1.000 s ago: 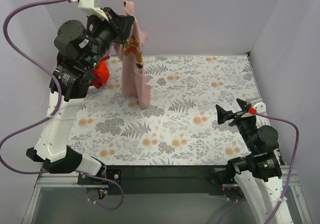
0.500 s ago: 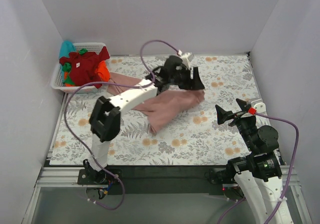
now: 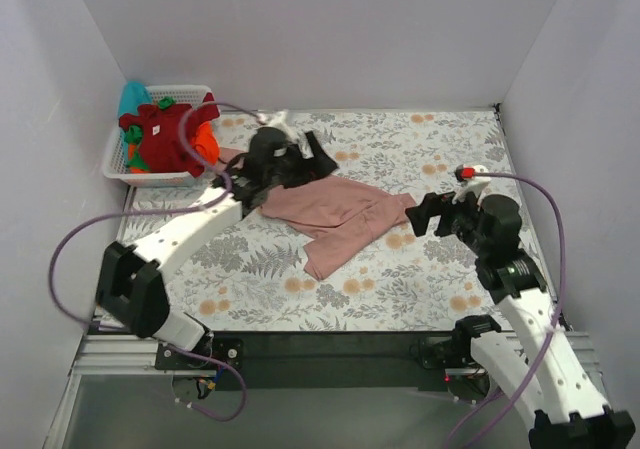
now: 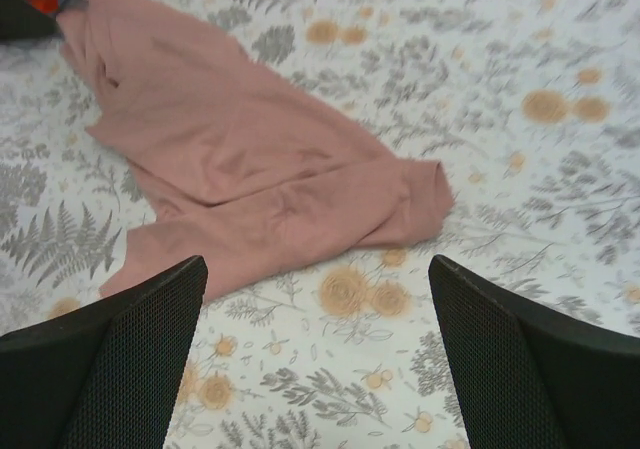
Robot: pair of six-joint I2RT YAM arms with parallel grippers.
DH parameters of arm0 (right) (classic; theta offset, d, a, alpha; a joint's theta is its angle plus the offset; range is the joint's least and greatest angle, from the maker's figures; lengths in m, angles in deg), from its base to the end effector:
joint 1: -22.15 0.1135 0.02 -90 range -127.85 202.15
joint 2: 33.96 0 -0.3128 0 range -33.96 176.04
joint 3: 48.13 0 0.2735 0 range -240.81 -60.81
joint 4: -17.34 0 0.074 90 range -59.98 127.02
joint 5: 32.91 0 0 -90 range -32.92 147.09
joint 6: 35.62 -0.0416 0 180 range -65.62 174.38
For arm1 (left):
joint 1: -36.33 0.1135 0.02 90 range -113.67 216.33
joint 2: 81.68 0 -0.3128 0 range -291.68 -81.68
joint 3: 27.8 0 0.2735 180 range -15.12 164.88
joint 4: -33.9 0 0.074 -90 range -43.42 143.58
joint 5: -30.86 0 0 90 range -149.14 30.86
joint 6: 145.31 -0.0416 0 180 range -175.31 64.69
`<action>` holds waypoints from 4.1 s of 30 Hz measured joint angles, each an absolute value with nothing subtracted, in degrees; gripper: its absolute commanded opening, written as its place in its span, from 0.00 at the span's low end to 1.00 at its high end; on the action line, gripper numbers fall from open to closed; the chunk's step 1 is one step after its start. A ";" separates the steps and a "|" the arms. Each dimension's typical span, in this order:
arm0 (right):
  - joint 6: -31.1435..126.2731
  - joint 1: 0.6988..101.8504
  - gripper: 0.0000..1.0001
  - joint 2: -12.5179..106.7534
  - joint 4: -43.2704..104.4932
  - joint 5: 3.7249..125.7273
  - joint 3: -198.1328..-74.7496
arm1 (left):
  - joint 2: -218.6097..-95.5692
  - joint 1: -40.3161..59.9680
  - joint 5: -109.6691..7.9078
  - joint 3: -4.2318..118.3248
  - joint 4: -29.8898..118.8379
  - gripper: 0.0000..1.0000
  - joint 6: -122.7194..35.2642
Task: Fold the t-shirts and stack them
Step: Move the tshirt to the center of the board, then flatten the tshirt out
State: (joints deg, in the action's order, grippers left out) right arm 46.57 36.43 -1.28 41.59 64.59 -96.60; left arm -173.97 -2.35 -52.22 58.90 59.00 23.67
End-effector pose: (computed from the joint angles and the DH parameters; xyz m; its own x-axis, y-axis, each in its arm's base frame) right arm 0.1284 0.0383 0.3399 -0.1915 0.0903 -0.9773 -0.3469 0.9253 0.1534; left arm 0.3121 -0.2563 0.3406 -0.7645 -0.6361 -0.1040 -0.2570 0.4489 -0.8558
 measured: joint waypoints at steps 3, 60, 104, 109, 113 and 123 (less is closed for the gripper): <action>44.60 36.74 0.98 11.25 43.88 68.00 -100.05 | -161.91 7.81 -58.02 50.00 59.00 0.82 24.44; 69.73 76.71 0.01 99.31 46.55 54.30 -168.94 | -147.57 27.00 -76.94 21.65 65.45 0.79 16.48; 48.47 52.17 0.67 62.24 41.96 50.80 -131.11 | -182.94 27.22 -67.07 44.21 59.27 0.64 24.48; 47.99 51.49 0.66 64.19 41.61 51.15 -131.07 | -186.28 27.22 -65.99 46.57 58.11 0.43 25.55; 47.09 49.02 0.66 67.14 40.93 51.61 -130.26 | -186.39 27.22 -64.77 46.37 58.37 0.23 26.80; 44.97 45.28 0.18 72.78 39.73 58.76 -130.26 | -183.29 27.27 -62.26 40.71 56.82 0.00 29.31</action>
State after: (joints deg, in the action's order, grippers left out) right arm 44.97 45.28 72.78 39.73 58.76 -130.26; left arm -183.29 27.27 -62.26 40.71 56.82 29.31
